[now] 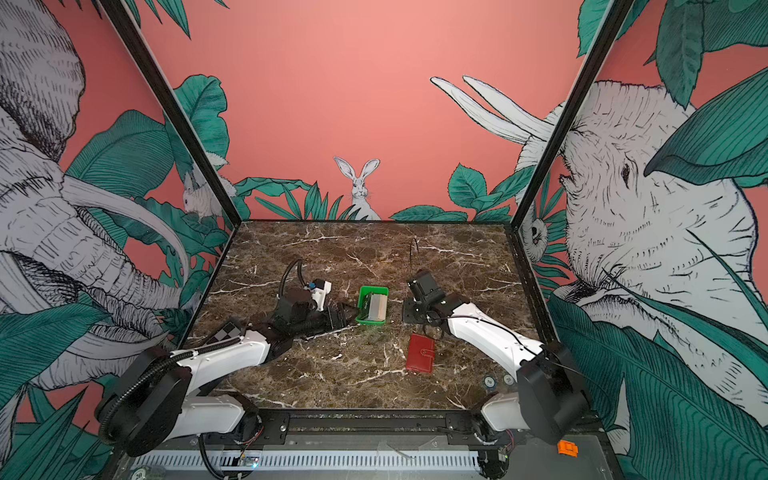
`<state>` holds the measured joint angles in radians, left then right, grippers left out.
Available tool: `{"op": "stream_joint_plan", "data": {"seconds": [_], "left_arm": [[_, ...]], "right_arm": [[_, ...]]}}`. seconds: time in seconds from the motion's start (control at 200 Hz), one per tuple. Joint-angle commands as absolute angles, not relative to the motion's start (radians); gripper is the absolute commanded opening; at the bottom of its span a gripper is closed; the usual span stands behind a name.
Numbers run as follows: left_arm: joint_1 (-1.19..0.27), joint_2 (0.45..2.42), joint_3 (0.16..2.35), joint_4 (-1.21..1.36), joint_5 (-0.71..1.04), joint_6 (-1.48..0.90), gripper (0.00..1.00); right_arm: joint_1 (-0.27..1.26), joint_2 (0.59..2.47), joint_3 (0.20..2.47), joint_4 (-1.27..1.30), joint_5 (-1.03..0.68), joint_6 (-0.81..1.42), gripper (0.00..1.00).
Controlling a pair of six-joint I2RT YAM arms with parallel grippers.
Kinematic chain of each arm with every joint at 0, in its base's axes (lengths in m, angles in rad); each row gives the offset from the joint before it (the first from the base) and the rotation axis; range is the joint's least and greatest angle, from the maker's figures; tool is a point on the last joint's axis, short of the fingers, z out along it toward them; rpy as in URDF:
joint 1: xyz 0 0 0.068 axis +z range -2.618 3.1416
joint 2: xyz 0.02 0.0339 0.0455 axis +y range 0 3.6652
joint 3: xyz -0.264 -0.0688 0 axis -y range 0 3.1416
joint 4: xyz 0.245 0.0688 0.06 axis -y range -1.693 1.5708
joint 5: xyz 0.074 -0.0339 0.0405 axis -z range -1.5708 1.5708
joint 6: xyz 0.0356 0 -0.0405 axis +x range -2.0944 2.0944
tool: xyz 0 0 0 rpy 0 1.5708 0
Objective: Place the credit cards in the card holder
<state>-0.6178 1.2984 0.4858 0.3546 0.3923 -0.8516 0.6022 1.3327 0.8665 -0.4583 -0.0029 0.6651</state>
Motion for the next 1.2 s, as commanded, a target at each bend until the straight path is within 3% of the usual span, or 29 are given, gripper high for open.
{"op": "stream_joint_plan", "data": {"seconds": [0.0, 0.255, 0.56, 0.995, 1.19], "left_arm": [[-0.652, 1.266, 0.439, 0.458, 0.397, -0.896, 0.98], [-0.733, 1.31, 0.43, 0.524, 0.375, -0.927, 0.97], [-0.754, 1.325, 0.429, 0.567, 0.331, -0.94, 0.95], [-0.759, 1.323, 0.425, 0.567, 0.334, -0.936, 0.94], [-0.76, 1.315, 0.427, 0.555, 0.331, -0.932, 0.93]], "right_arm": [[0.615, 1.289, 0.834, -0.641, 0.071, 0.659, 0.32], [0.646, 1.249, 0.785, -0.746, 0.092, 0.702, 0.3], [0.707, 1.334, 0.827, -0.779, 0.109, 0.714, 0.33], [0.719, 1.375, 0.746, -0.664, 0.05, 0.766, 0.37], [0.728, 1.374, 0.708, -0.562, -0.029, 0.751, 0.32]]}}
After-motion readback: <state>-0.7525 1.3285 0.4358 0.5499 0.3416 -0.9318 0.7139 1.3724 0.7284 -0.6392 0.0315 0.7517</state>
